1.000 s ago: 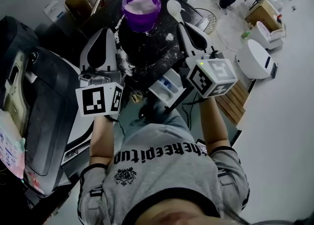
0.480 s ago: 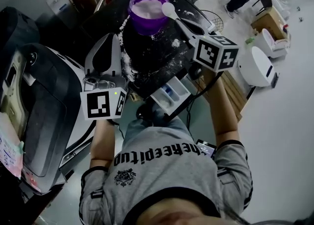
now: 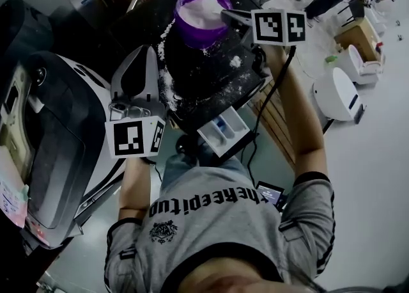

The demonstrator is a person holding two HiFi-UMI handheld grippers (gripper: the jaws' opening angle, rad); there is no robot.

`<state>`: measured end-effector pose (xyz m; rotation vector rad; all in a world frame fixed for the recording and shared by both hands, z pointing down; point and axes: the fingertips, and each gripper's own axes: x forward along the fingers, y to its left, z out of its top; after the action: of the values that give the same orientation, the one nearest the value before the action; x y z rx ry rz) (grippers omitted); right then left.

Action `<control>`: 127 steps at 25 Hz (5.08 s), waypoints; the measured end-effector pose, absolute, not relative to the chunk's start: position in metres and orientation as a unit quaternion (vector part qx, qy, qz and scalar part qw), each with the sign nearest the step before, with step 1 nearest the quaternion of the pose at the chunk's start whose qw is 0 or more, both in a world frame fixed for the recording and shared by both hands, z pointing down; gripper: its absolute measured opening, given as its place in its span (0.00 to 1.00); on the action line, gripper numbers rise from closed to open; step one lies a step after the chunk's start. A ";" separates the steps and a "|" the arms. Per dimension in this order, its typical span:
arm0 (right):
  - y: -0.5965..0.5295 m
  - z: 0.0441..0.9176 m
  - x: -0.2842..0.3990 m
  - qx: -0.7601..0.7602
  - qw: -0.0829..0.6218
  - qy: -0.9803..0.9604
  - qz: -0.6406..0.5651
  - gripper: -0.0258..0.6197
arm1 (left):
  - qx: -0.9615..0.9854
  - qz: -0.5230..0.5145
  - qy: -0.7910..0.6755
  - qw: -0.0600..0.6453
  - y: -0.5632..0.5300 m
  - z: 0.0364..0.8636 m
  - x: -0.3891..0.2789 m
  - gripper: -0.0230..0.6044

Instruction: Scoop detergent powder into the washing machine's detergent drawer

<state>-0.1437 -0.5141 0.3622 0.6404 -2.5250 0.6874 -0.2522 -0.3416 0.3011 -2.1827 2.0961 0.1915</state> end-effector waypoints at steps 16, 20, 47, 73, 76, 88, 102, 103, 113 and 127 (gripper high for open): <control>-0.560 0.417 -0.189 0.190 0.413 -0.855 0.251 0.05 | -0.698 0.058 0.713 0.034 -0.360 0.320 -0.268 0.04; -0.568 0.427 -0.199 0.191 0.447 -0.841 0.239 0.05 | -0.694 0.057 0.717 0.031 -0.360 0.324 -0.273 0.04; -0.559 0.436 -0.219 0.149 0.446 -0.824 0.316 0.05 | -0.684 0.056 0.727 0.021 -0.356 0.331 -0.290 0.04; -0.533 0.399 -0.157 0.165 0.179 -0.834 0.495 0.05 | -0.713 0.062 0.697 0.043 -0.352 0.313 -0.268 0.04; -0.527 0.395 -0.148 0.173 0.155 -0.835 0.499 0.05 | -0.720 0.063 0.689 0.046 -0.352 0.310 -0.262 0.04; -0.496 0.384 -0.128 0.171 0.026 -0.819 0.547 0.05 | -0.741 0.063 0.666 0.054 -0.346 0.300 -0.245 0.04; -0.461 0.380 -0.100 0.182 -0.082 -0.795 0.573 0.05 | -0.760 0.062 0.644 0.067 -0.324 0.291 -0.229 0.04; -0.458 0.379 -0.097 0.185 -0.088 -0.795 0.572 0.05 | -0.761 0.062 0.642 0.068 -0.322 0.291 -0.228 0.04; -0.422 0.375 -0.078 0.211 -0.103 -0.807 0.542 0.05 | -0.776 0.063 0.624 0.067 -0.305 0.292 -0.215 0.04; -0.390 0.371 -0.071 0.232 -0.110 -0.823 0.507 0.05 | -0.779 0.064 0.619 0.072 -0.296 0.289 -0.201 0.04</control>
<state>-0.0707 -0.3903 0.3714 0.7836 -2.7839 1.7149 -0.2014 -0.2963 0.2895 -2.3421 1.8608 0.1929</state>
